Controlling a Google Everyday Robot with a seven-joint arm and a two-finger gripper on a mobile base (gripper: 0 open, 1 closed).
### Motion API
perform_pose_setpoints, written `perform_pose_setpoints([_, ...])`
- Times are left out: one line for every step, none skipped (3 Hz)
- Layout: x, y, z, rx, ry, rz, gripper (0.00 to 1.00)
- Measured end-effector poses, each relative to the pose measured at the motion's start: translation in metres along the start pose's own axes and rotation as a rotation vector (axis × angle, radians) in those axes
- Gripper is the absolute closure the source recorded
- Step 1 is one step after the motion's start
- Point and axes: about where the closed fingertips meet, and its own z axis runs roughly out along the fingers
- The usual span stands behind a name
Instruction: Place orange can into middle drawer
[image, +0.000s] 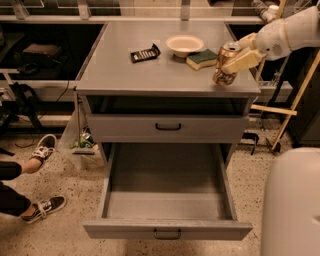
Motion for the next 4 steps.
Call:
perform_pose_setpoints([-0.013, 0.022, -0.091, 0.121, -0.012, -0.128, 1.00])
perform_pose_setpoints([-0.028, 0.043, -0.131, 0.168, -0.018, -0.215, 1.00])
perform_pose_setpoints([-0.028, 0.043, -0.131, 0.168, -0.018, -0.215, 1.00])
perform_pose_setpoints([-0.017, 0.049, -0.116, 0.126, -0.011, -0.214, 1.00])
